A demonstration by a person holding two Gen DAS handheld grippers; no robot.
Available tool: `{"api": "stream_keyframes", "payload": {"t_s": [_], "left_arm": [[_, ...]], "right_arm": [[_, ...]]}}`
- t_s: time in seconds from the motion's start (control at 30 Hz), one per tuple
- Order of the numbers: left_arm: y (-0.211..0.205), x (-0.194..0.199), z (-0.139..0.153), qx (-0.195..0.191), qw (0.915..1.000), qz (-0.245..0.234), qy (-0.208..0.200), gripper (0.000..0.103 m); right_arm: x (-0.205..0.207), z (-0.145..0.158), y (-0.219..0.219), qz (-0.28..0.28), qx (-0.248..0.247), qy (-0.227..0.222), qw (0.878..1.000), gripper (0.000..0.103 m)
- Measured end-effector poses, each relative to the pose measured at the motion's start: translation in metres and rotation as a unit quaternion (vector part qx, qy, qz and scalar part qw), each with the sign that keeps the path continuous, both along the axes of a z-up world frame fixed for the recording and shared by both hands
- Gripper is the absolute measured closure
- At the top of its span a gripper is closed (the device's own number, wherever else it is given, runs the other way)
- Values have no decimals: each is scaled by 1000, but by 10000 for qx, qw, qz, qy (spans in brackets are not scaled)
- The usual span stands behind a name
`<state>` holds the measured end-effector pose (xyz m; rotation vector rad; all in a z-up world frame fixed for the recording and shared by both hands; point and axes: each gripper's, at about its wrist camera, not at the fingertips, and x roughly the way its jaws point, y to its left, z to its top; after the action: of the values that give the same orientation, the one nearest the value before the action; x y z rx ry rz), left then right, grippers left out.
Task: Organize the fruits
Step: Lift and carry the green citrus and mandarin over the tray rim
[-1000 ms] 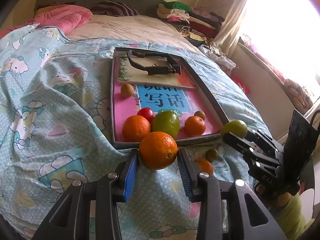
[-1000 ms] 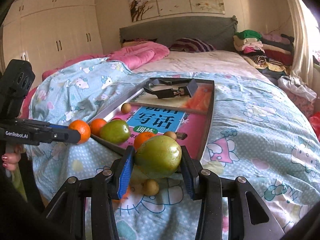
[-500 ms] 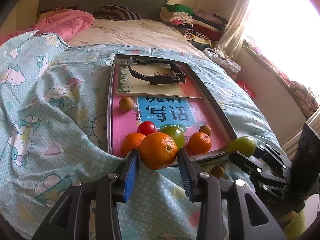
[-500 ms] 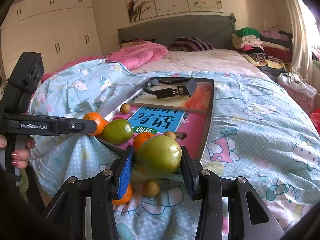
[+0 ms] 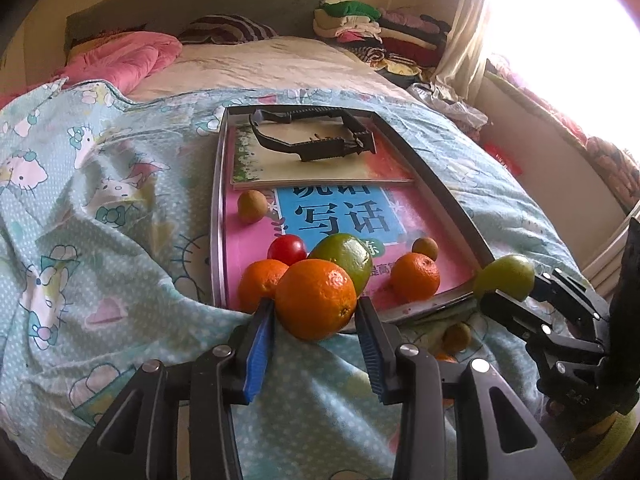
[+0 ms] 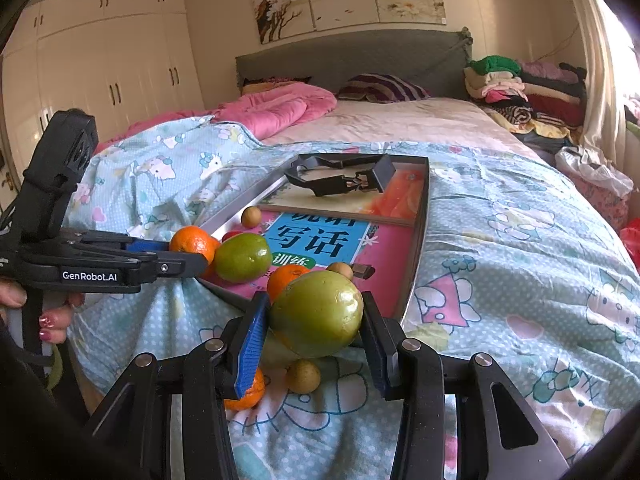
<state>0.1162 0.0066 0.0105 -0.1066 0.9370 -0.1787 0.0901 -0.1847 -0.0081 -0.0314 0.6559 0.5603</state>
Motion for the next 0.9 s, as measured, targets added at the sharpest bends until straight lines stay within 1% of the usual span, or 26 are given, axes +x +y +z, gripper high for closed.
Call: {"api": "stream_keyframes", "payload": {"t_s": [0.13, 0.23, 0.43, 0.57, 0.63, 0.73, 0.9], "left_arm": [[-3, 1, 0, 87, 10000, -1, 31, 59], [-4, 1, 0, 82, 9999, 37, 59, 56], [-2, -1, 3, 5, 9998, 88, 155, 55], [5, -3, 10, -50, 9997, 138, 198, 55], [5, -3, 16, -63, 9998, 115, 121, 55], [0, -1, 20, 14, 10000, 4, 65, 55], [-4, 4, 14, 165, 9998, 14, 89, 55]], "right_arm": [[3, 2, 6, 25, -173, -36, 9998, 57], [7, 4, 14, 53, -386, -52, 9992, 57], [22, 6, 22, 17, -639, 111, 9979, 57], [32, 3, 22, -16, -573, 281, 9980, 57], [36, 2, 22, -53, -605, 323, 9976, 57], [39, 0, 22, -102, -621, 395, 9972, 57], [44, -3, 20, -169, -661, 510, 9964, 57]]}}
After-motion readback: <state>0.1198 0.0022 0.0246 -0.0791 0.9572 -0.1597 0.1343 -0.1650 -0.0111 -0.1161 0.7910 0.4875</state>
